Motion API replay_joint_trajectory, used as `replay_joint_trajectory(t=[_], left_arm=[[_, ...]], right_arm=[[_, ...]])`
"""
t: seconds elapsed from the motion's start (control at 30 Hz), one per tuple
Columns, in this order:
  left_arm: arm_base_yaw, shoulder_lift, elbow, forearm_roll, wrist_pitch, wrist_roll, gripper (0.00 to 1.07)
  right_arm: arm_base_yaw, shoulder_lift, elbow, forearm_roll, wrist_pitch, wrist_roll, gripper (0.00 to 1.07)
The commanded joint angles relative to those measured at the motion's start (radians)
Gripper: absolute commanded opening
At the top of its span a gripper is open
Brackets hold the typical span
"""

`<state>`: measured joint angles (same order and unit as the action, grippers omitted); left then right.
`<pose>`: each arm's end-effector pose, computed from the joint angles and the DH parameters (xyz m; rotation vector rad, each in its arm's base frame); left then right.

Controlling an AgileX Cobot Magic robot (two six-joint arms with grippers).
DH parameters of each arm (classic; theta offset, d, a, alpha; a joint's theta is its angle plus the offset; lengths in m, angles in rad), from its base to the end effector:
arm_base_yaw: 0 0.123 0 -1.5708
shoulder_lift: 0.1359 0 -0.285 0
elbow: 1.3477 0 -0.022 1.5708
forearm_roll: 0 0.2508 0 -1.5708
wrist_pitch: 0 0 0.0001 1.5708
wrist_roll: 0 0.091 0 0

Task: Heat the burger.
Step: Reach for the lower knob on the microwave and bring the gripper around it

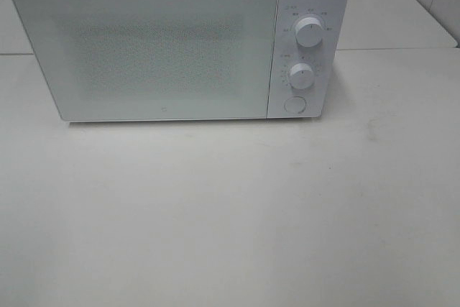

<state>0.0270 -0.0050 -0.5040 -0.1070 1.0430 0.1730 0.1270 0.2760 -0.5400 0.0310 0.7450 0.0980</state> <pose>-0.0054 -0.0086 0.2802 0.1512 2.0074 -0.0001 0.0501 0.0083 0.3091 -0.0199 1.9687 0.1829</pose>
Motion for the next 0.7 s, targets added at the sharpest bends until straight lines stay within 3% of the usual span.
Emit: replay_joint_trajectory(t=[0.03, 0.7], left_arm=[[0.002, -0.025, -0.001, 0.001, 0.001, 0.002, 0.87], [0.002, -0.025, -0.001, 0.001, 0.001, 0.002, 0.87]], right_arm=[[-0.004, 0.035, 0.007, -0.001, -0.061, 0.010, 0.72], [-0.004, 0.380, 0.108, -0.001, -0.535, 0.010, 0.72]])
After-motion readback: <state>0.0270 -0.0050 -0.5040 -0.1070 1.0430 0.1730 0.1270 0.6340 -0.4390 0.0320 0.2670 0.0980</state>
